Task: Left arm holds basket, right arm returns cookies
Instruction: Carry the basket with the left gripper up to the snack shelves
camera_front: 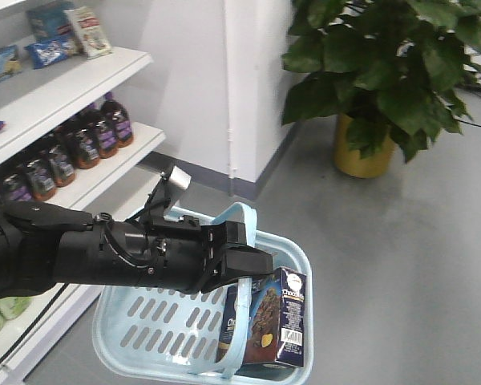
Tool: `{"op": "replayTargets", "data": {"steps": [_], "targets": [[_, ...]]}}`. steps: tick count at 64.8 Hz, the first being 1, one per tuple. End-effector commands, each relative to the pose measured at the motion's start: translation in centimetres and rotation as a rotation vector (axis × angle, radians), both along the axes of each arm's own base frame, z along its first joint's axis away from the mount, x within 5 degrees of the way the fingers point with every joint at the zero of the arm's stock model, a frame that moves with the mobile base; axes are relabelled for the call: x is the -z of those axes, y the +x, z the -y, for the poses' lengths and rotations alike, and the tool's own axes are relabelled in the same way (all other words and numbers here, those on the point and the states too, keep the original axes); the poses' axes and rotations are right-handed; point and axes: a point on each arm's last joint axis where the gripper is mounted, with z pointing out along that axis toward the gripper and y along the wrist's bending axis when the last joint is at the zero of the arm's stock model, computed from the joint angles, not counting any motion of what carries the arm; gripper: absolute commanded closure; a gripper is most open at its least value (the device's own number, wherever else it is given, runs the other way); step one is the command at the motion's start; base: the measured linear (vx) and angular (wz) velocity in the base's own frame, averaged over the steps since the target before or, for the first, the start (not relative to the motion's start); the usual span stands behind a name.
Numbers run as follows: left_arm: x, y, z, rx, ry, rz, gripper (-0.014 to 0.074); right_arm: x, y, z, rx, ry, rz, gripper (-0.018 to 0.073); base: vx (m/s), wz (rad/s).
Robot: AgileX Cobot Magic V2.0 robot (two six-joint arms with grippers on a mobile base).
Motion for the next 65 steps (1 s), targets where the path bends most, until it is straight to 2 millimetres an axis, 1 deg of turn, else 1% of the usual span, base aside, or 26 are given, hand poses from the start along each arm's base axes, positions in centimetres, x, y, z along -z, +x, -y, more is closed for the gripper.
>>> {"op": "replayTargets", "data": {"steps": [1,65], "targets": [[-2.98,-0.53,0.26,0.019,-0.106,0.050,0.0603,-0.63,-0.09,-0.09,-0.009,-0.004,0.082,0.0567,0.19,0.75],[-2.98,-0.53,0.26,0.018,-0.106,0.050,0.0603,-0.64,-0.09,-0.09,-0.009,-0.004,0.083,0.0567,0.18,0.68]]}}
